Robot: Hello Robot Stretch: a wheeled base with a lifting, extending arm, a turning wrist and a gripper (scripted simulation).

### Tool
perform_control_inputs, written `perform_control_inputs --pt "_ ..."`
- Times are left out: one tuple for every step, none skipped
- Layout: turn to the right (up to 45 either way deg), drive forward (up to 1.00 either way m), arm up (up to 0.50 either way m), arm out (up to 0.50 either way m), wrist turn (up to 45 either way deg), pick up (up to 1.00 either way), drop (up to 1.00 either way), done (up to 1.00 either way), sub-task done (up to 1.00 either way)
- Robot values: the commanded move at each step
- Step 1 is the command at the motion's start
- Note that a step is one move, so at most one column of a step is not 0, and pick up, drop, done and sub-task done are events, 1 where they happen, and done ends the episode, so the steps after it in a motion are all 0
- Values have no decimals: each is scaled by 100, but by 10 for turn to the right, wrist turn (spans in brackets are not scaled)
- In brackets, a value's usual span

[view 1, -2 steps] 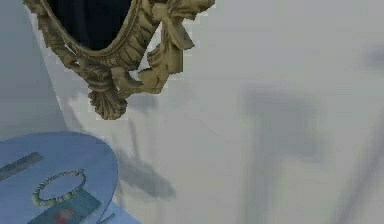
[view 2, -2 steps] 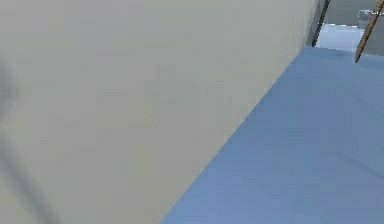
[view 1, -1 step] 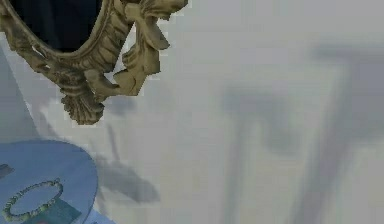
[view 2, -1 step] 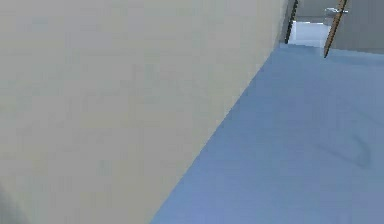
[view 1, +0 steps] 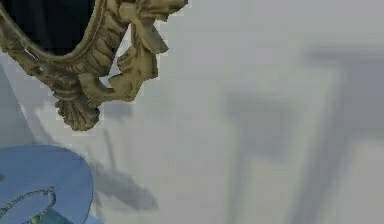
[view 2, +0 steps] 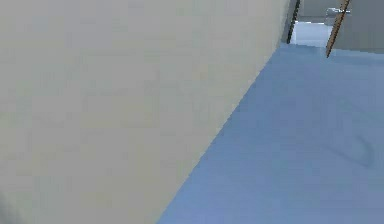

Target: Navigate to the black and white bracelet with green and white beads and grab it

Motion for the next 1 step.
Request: perform_control_inputs --pt "-450 0 0 0 0 0 0 0 0"
